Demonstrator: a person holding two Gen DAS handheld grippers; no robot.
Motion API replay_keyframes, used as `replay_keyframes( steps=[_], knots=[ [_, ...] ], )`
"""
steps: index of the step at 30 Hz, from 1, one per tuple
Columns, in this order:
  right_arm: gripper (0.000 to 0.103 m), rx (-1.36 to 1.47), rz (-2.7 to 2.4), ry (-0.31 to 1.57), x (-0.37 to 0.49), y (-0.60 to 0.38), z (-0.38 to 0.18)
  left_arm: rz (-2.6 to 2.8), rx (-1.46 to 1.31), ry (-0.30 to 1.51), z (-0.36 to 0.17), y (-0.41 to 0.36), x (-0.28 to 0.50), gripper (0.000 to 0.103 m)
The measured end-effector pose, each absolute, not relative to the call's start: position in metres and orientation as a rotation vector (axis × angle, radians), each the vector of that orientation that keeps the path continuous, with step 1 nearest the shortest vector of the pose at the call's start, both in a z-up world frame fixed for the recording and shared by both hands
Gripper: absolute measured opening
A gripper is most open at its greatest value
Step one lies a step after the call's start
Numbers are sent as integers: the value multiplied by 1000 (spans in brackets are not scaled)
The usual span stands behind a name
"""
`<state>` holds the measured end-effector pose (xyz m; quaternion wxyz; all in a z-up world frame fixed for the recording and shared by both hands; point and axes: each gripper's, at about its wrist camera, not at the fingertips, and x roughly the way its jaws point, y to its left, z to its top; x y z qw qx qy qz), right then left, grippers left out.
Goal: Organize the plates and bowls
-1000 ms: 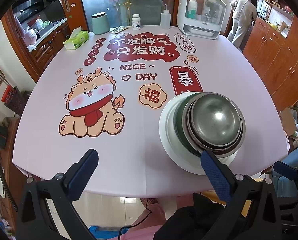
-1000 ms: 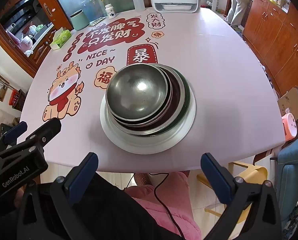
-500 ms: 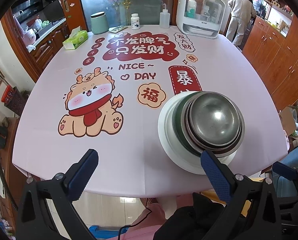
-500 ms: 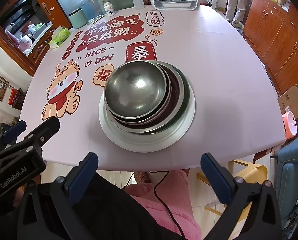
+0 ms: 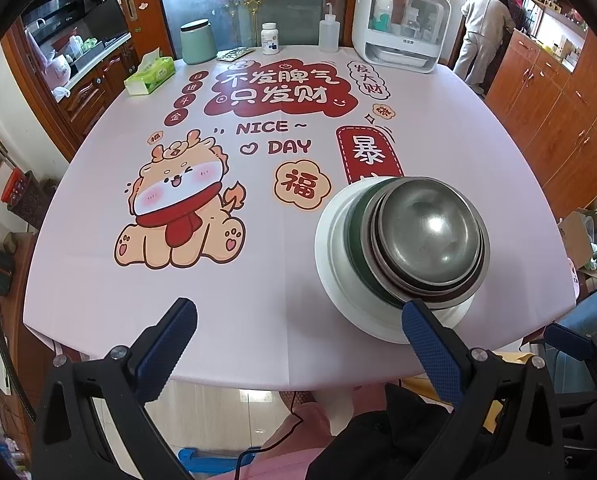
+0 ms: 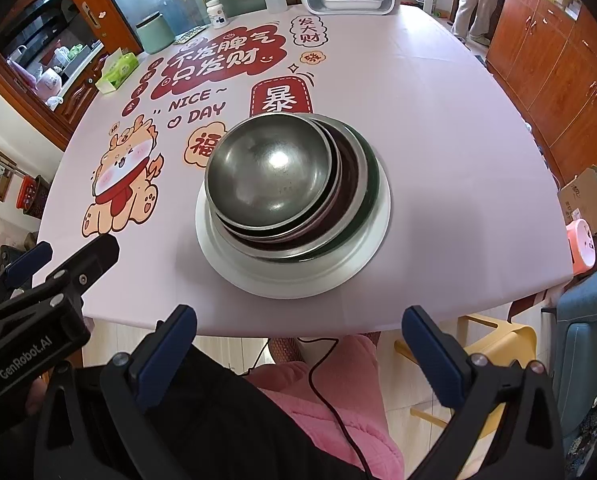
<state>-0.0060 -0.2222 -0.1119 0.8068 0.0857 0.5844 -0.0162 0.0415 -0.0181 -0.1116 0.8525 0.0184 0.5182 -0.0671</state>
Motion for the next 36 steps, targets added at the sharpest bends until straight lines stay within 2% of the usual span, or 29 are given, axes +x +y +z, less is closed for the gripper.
replay_keyframes(
  steps=[36],
  knots=[
    [103, 183, -35, 1255, -4, -222, -114, -143, 39, 1095, -112, -18, 42, 102]
  ],
)
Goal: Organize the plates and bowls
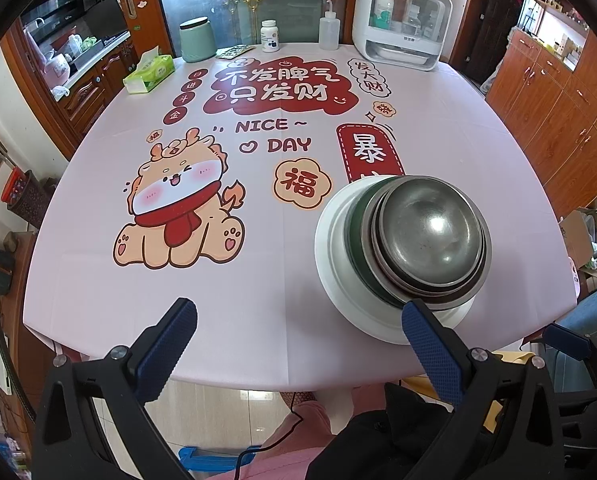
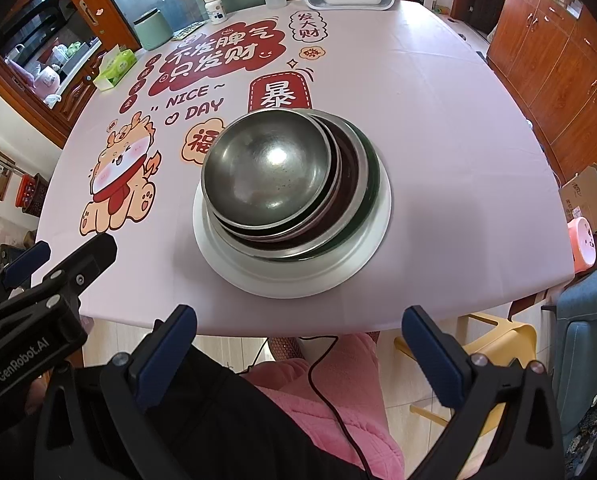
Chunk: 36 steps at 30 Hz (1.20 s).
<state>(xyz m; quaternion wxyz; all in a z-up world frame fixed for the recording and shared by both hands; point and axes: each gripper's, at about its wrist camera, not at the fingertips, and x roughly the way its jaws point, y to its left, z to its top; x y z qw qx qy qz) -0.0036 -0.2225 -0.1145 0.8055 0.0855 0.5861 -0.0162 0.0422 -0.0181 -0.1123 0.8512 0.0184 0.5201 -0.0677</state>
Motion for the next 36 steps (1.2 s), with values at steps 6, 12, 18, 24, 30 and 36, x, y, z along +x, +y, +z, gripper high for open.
replay_keyframes(
  steps=[6, 12, 18, 24, 30, 36],
  knots=[
    [103, 183, -35, 1256, -2, -222, -114, -141, 38, 1096, -112, -18, 43, 102],
    [103, 182, -34, 1257, 0, -221, -113, -140, 38, 1097, -112, -17, 44, 102],
    [103, 179, -29, 1266, -5, -221, -120, -137, 35, 1105, -117, -16, 40, 102],
    [103, 177, -27, 1271, -1, -219, -119, -136, 34, 1110, -116, -12, 45, 102],
    [103, 178, -29, 1272, -2, -219, -119, -137, 34, 1110, -117, -12, 44, 102],
    [103, 177, -28, 1273, 1, -219, -119, -137, 34, 1111, -116, -12, 47, 102]
  ],
)
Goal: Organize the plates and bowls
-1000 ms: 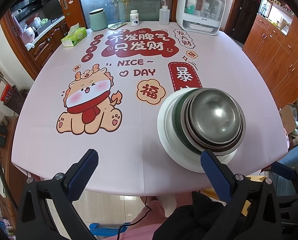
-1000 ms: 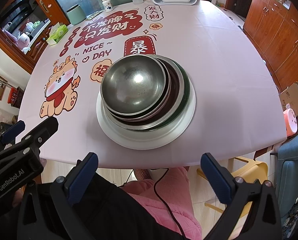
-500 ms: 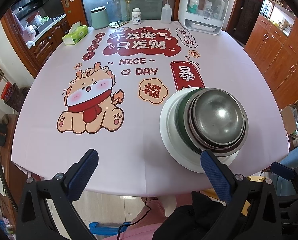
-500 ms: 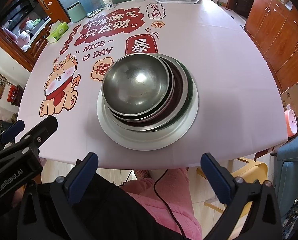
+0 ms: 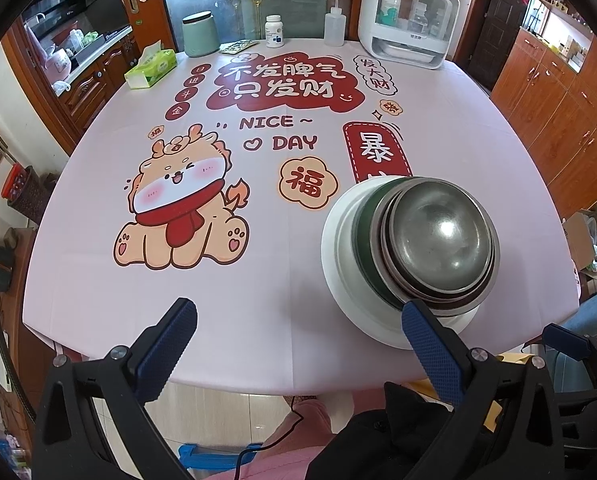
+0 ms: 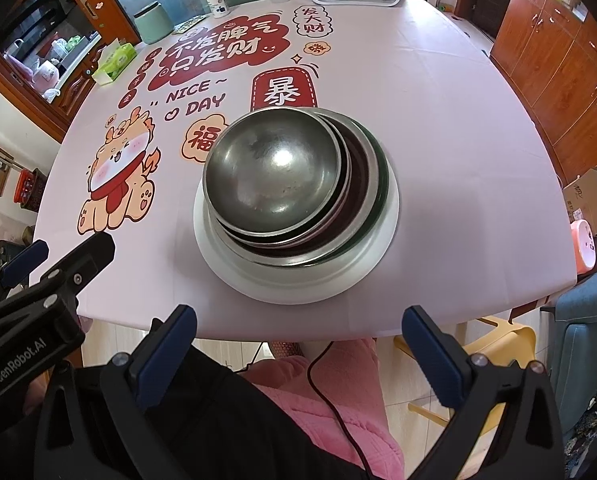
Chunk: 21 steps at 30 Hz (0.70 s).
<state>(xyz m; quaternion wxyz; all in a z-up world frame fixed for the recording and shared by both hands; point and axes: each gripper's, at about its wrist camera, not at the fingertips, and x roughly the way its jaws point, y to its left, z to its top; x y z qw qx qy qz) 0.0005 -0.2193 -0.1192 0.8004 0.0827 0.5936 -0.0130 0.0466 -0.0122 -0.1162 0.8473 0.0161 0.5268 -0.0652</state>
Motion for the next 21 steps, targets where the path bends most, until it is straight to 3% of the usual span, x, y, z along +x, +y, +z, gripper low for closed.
replay_keyframes(
  steps=[21],
  knots=[
    [103, 173, -23, 1285, 4, -216, -121, -130, 34, 1121, -117, -8, 53, 102]
  ],
)
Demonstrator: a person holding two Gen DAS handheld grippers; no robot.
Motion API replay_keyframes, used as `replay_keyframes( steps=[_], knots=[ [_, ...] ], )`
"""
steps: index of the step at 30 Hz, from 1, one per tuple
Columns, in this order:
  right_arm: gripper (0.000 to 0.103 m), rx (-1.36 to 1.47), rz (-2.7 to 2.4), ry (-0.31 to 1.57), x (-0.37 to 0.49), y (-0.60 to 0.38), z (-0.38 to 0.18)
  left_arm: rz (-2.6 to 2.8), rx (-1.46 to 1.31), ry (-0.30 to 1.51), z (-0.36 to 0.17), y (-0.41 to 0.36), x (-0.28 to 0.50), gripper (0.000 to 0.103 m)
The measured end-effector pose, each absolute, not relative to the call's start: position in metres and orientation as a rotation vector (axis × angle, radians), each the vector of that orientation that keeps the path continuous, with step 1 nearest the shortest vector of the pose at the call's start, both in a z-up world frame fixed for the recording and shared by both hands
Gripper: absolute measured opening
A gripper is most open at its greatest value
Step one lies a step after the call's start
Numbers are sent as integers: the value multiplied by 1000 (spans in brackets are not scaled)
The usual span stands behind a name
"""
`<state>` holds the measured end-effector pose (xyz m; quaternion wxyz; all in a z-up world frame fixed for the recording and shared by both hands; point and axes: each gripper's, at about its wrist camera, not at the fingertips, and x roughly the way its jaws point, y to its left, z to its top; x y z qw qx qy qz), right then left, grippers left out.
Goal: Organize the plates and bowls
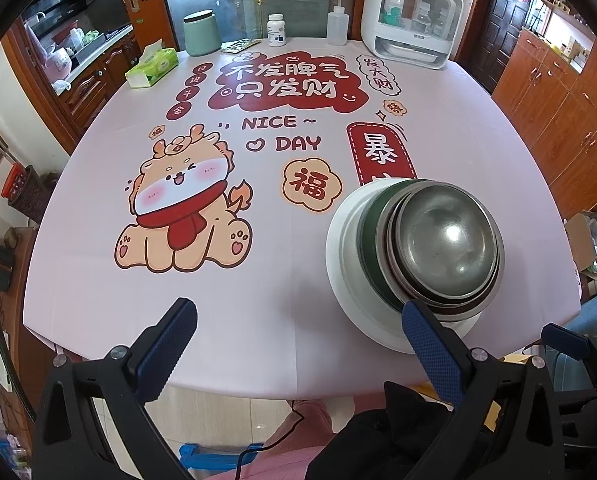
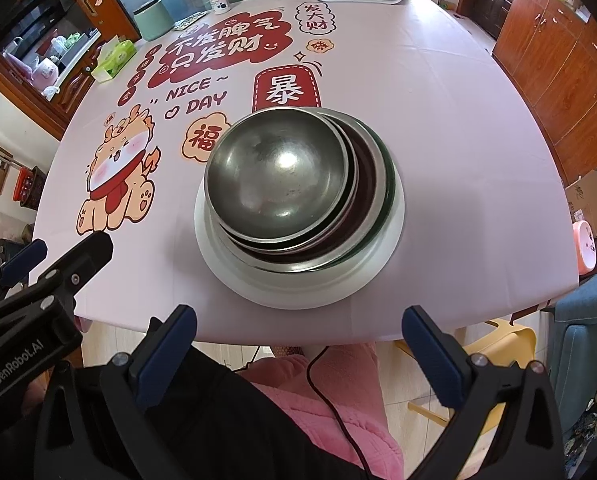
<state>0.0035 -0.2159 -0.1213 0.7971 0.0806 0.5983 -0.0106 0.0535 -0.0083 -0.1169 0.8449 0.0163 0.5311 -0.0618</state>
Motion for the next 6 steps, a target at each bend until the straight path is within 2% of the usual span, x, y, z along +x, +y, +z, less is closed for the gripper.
replay_keyframes(
  steps=[6],
  knots=[
    [103, 173, -24, 1286, 4, -216, -121, -131, 35, 1121, -117, -8, 55, 102]
  ],
)
